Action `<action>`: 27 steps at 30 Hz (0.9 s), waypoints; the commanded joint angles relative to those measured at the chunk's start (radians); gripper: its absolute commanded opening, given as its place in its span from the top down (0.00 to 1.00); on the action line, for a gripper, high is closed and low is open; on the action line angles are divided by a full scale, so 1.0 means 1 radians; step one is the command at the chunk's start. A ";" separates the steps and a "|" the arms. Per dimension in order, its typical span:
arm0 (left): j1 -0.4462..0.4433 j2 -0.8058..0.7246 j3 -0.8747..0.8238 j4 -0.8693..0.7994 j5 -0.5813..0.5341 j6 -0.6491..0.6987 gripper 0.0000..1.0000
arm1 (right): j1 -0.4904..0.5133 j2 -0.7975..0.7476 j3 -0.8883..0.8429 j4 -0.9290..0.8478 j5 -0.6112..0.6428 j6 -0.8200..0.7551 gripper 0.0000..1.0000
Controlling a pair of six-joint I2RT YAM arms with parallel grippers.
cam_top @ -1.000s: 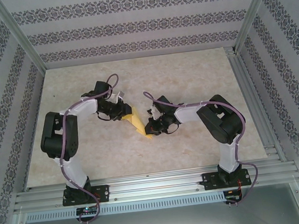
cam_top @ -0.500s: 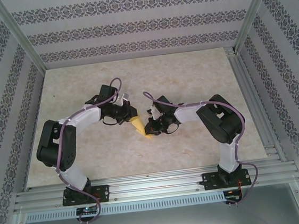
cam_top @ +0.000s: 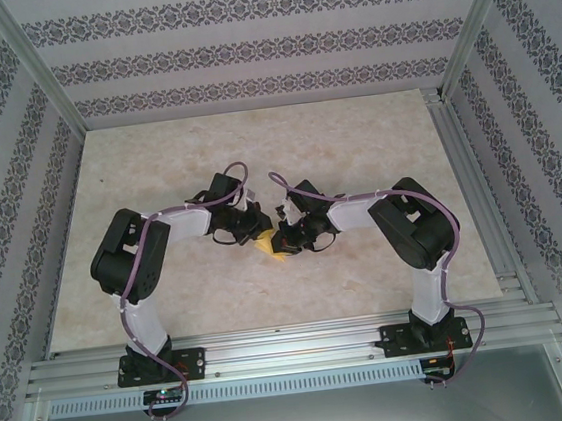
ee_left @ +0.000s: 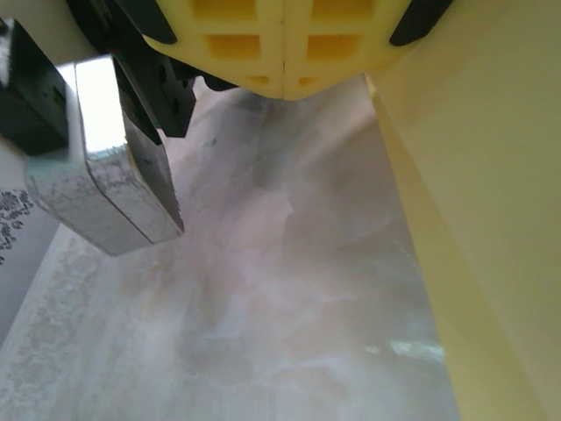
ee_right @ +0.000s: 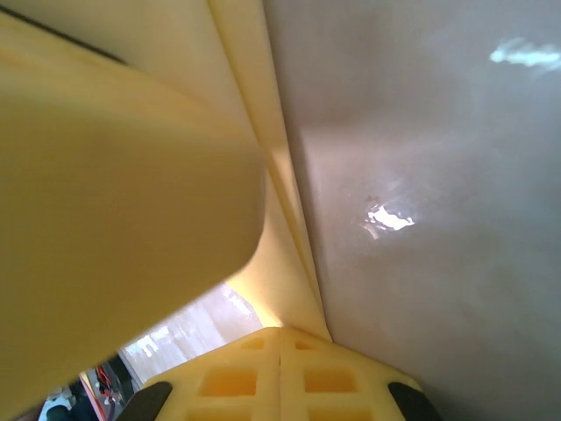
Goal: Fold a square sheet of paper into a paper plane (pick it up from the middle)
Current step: Fold the wing for the fifth time at the center of the table.
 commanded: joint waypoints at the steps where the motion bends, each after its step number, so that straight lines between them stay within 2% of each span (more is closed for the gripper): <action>1: -0.001 0.028 0.026 -0.036 -0.072 0.023 0.95 | 0.018 0.078 -0.035 -0.072 0.109 -0.003 1.00; 9: 0.001 0.010 0.074 -0.183 -0.191 0.127 0.95 | 0.016 0.080 -0.032 -0.082 0.114 -0.007 1.00; 20: 0.016 0.066 0.103 -0.186 -0.226 0.242 0.95 | 0.017 0.086 -0.044 -0.102 0.131 -0.009 1.00; 27: 0.067 0.090 0.166 -0.231 -0.176 0.365 0.94 | 0.019 0.094 -0.054 -0.125 0.145 -0.019 1.00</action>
